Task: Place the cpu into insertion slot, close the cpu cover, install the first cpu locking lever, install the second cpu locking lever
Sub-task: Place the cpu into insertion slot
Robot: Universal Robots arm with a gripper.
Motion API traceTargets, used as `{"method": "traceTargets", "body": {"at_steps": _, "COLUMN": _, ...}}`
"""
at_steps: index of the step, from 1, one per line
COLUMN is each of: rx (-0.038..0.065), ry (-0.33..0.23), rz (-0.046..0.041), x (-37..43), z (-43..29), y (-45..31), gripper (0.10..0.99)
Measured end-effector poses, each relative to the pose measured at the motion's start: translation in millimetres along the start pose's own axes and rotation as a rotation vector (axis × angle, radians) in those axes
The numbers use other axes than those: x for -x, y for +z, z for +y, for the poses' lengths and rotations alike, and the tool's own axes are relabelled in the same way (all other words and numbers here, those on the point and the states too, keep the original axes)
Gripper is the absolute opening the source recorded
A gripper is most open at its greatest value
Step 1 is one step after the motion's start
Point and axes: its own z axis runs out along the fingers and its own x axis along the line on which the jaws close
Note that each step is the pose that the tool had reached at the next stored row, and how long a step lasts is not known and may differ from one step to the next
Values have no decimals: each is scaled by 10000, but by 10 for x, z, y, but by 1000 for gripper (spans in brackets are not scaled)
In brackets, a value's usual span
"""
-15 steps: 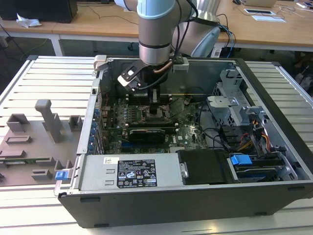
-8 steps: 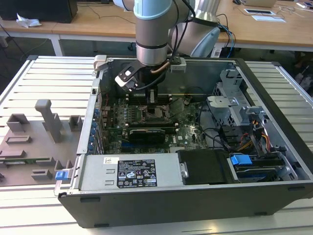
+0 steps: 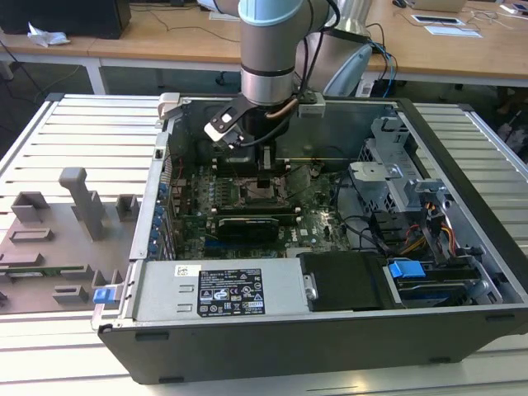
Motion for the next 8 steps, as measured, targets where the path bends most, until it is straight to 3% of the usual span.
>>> {"method": "traceTargets", "body": {"at_steps": 8, "rx": 0, "ry": 0, "rz": 0, "x": 8, "z": 7, "y": -164, "gripper": 106}}
